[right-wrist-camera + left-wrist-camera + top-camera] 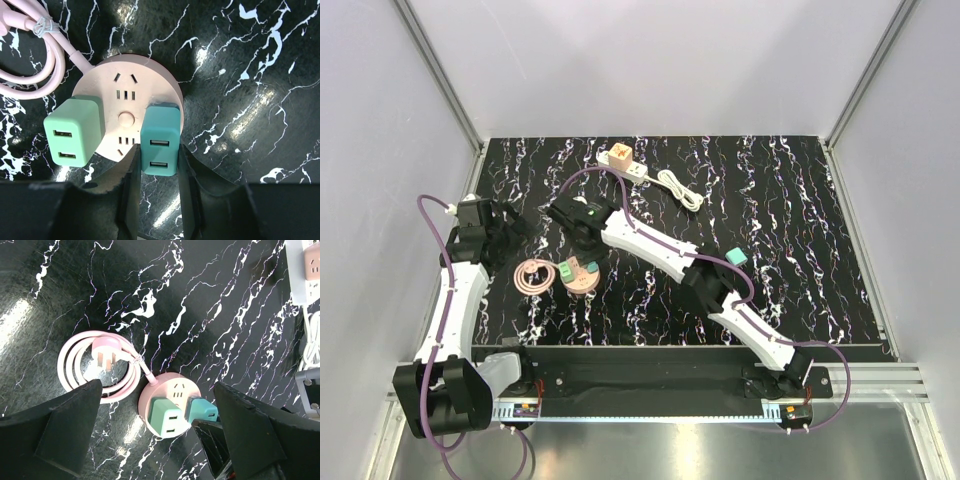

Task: Insert the plug

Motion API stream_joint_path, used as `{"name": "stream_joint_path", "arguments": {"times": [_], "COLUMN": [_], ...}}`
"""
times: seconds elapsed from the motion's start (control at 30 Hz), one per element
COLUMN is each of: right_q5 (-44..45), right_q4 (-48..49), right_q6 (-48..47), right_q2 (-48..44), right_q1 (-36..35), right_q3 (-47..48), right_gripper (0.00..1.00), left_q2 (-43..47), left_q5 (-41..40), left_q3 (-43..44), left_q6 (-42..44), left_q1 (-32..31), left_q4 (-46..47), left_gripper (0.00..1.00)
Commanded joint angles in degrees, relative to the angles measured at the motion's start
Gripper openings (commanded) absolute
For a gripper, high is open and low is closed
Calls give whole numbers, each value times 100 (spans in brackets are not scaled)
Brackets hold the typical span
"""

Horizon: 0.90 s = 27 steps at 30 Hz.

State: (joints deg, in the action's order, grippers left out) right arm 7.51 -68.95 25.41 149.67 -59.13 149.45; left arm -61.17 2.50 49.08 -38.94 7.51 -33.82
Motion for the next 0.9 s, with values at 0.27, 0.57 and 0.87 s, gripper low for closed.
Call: {"name": "stream_joint_path", "arguments": {"times": [0.27,0.57,0.87], "right_q5": [189,602,514], "right_q4": [118,92,92], "right_q6": [289,368,-71], "right_q2": [292,-429,-903], "right_q1": [349,578,605], "right_q3": [-1347,-1550,-1216], "right_gripper": [16,24,62], "left_q2": [192,447,605], "left_q5": [917,1666,1754], "left_q3": [-65,-329,-434], "left_q6": [686,932,897], "left_q1": [32,23,23], "left_q4": [508,992,1150], "left_gripper": [99,99,99]}}
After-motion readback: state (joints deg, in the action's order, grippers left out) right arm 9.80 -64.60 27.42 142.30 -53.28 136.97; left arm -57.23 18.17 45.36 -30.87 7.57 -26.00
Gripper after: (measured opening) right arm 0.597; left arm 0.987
